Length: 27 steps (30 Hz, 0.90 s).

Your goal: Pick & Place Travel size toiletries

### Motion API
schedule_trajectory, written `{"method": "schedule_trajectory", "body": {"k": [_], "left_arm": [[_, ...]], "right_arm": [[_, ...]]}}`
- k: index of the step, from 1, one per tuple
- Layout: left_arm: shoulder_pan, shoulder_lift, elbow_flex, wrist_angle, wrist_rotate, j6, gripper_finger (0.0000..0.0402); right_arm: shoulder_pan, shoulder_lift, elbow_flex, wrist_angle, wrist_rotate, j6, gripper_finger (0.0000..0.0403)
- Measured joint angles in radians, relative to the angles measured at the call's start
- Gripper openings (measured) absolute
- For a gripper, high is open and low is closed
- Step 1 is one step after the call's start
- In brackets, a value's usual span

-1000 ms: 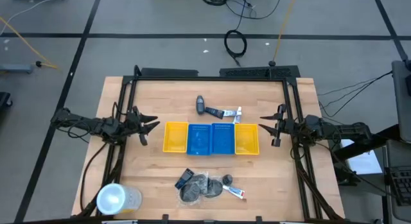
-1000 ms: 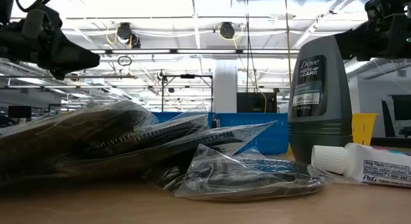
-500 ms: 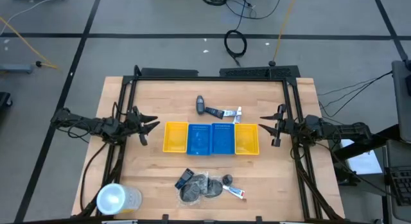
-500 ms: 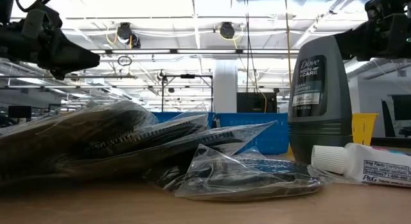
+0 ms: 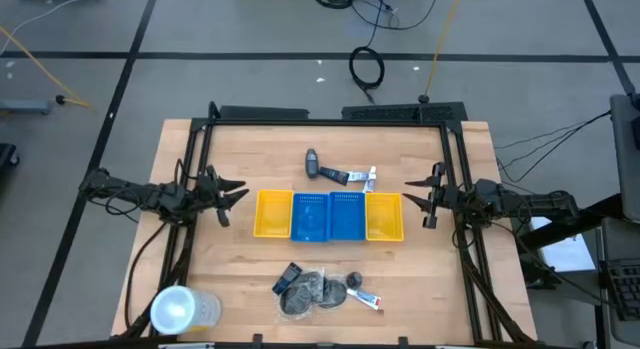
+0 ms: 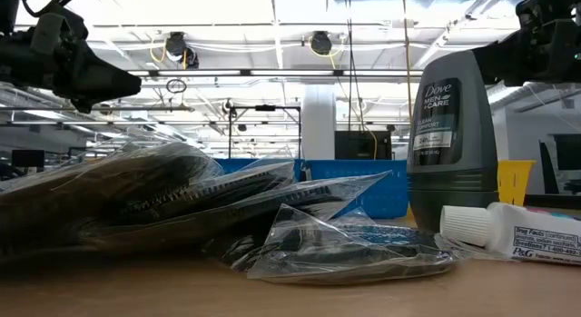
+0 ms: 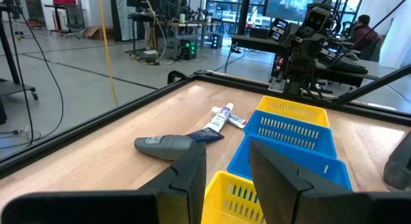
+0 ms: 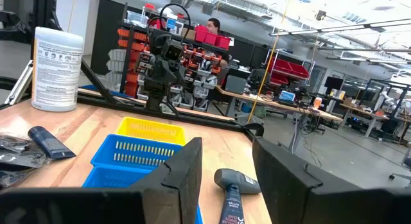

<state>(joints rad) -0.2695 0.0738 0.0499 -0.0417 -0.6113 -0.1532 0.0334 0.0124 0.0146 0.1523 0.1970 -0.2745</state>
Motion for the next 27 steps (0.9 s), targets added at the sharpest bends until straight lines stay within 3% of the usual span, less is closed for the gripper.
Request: {"method": "schedule_trajectory", "body": {"k": [3, 9, 14, 23, 27], "left_arm": [[0.000, 0.000, 0.000, 0.000, 0.000, 0.000, 0.0120], [0.000, 0.000, 0.000, 0.000, 0.000, 0.000, 0.0120], [0.000, 0.000, 0.000, 0.000, 0.000, 0.000, 0.0120], [0.000, 0.000, 0.000, 0.000, 0.000, 0.000, 0.0120], [0.000, 0.000, 0.000, 0.000, 0.000, 0.000, 0.0120]], "right_arm": [[0.000, 0.000, 0.000, 0.001, 0.001, -0.024, 0.0130], [0.000, 0.000, 0.000, 0.002, 0.010, -0.299, 0.0130], [0.000, 0.000, 0.000, 0.001, 0.008, -0.341, 0.0130], [0.001, 0.000, 0.000, 0.055, 0.009, 0.090, 0.0130], [0.001, 0.000, 0.000, 0.145, 0.009, 0.198, 0.0130]]}}
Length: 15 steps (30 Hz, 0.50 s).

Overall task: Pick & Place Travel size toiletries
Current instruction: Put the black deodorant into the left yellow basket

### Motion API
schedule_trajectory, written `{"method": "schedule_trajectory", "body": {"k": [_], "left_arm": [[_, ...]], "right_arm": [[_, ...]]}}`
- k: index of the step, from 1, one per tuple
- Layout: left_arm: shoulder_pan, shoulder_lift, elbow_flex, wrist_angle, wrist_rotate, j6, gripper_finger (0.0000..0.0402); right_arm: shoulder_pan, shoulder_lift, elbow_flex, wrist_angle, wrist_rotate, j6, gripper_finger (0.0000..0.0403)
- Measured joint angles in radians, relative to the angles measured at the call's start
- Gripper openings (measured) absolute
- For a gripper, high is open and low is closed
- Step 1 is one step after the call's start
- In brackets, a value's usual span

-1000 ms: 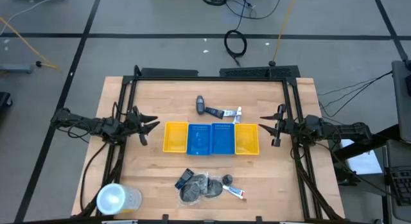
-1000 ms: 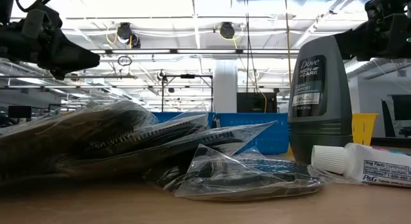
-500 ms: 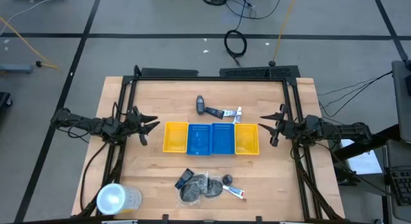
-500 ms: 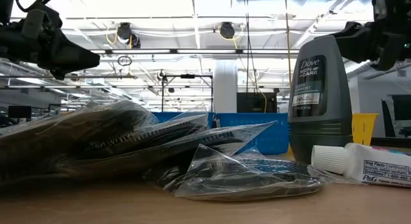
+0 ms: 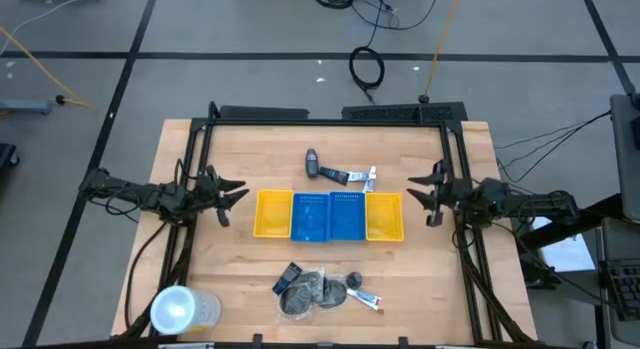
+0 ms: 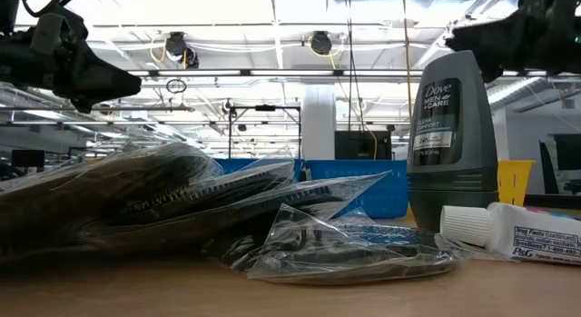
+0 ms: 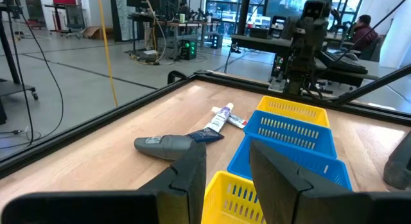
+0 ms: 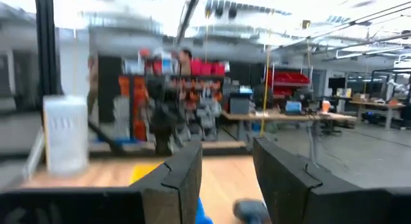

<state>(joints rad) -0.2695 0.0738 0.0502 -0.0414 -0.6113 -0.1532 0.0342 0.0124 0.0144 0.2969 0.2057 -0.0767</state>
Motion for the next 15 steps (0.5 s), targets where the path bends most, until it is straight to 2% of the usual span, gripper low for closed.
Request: {"method": "schedule_trajectory", "body": {"k": [3, 7, 11, 15], "left_arm": [[0.000, 0.000, -0.001, 0.015, -0.005, 0.000, 0.0120], [0.000, 0.000, -0.002, 0.075, -0.015, 0.000, 0.0120], [0.000, 0.000, -0.002, 0.112, -0.017, -0.003, 0.0120], [0.000, 0.000, -0.002, 0.127, -0.017, -0.018, 0.0120]], "right_arm": [[0.000, 0.000, 0.000, 0.028, -0.034, 0.060, 0.0130], [0.000, 0.027, 0.000, 0.054, -0.192, 0.117, 0.0130], [0.007, 0.115, 0.003, 0.153, -0.282, 0.251, 0.0130], [0.067, 0.272, 0.042, 0.148, -0.258, 0.256, 0.0130]]}}
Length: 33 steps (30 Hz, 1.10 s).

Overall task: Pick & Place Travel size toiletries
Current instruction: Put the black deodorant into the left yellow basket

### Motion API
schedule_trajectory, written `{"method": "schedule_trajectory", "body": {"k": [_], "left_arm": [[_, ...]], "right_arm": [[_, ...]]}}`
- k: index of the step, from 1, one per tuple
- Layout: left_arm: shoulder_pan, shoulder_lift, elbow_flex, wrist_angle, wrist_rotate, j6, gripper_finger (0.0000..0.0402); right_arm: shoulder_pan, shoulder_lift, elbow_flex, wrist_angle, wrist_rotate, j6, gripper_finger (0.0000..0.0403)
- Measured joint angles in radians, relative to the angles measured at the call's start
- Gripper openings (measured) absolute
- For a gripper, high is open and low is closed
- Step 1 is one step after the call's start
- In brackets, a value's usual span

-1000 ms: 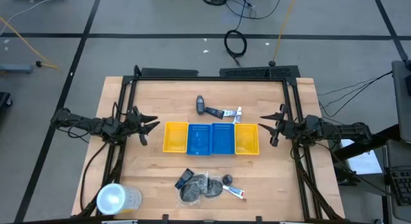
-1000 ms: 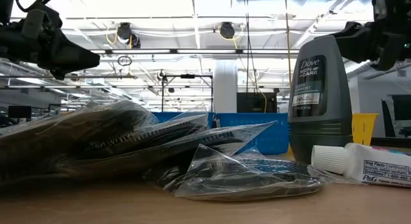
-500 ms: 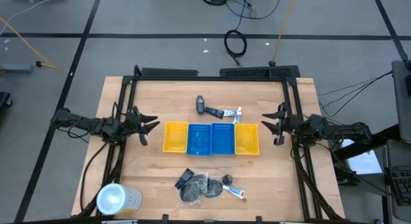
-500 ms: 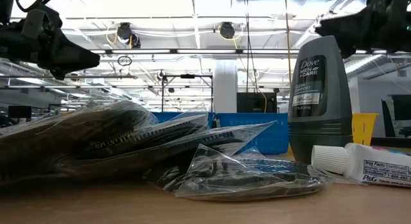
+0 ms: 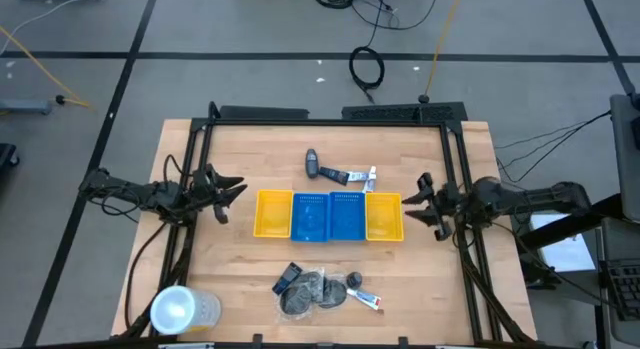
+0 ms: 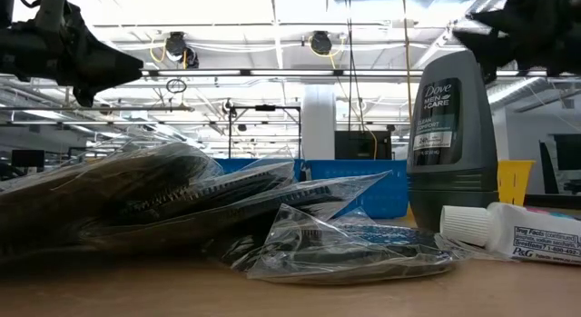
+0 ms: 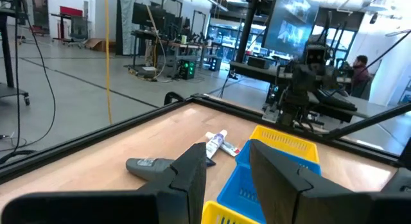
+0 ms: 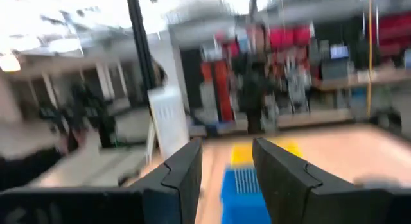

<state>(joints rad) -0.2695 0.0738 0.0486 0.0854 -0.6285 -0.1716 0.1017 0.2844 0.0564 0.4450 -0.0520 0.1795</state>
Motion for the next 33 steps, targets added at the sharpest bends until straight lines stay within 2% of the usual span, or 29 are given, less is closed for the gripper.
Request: {"method": "schedule_trajectory", "body": {"k": [10, 18, 22, 33], "left_arm": [[0.001, 0.000, 0.000, 0.007, -0.009, -0.017, 0.0120], [0.001, 0.000, 0.000, 0.017, -0.002, -0.021, 0.0120], [0.001, 0.000, 0.001, 0.017, -0.002, -0.021, 0.0120], [0.001, 0.000, 0.001, 0.016, -0.002, -0.018, 0.0120]], "right_arm": [[0.188, 0.543, 0.252, 0.018, 0.024, -0.039, 0.0130], [0.297, 0.883, 0.414, 0.014, 0.024, -0.024, 0.0130], [0.327, 0.985, 0.469, 0.026, 0.024, -0.032, 0.0146], [0.358, 1.093, 0.504, 0.091, 0.056, -0.024, 0.0257]]}}
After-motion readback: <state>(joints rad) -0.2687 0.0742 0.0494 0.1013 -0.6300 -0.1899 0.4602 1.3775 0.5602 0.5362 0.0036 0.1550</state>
